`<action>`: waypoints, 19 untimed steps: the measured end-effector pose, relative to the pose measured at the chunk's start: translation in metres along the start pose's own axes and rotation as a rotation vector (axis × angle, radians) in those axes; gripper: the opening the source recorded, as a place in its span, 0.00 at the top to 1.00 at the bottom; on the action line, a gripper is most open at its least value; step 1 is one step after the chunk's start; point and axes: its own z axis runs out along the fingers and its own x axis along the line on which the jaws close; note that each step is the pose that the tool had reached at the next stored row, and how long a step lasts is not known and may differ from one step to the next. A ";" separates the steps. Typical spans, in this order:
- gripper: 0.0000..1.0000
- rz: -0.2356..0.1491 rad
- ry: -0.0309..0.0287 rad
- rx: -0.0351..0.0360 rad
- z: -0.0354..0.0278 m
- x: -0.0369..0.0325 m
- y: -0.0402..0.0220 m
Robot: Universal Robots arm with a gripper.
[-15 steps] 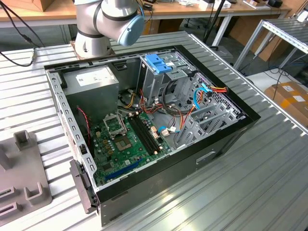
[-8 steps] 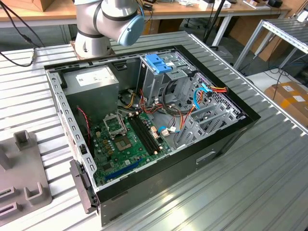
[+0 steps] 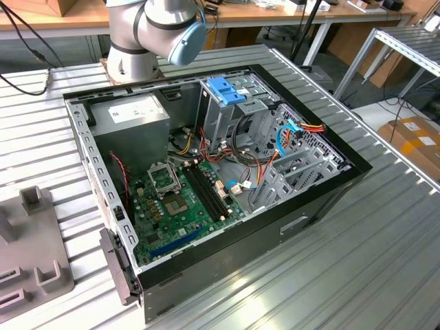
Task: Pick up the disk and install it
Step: 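Pick up the disk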
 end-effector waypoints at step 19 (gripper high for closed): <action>0.89 -0.382 0.0150 0.0004 0.0006 -0.0002 0.0004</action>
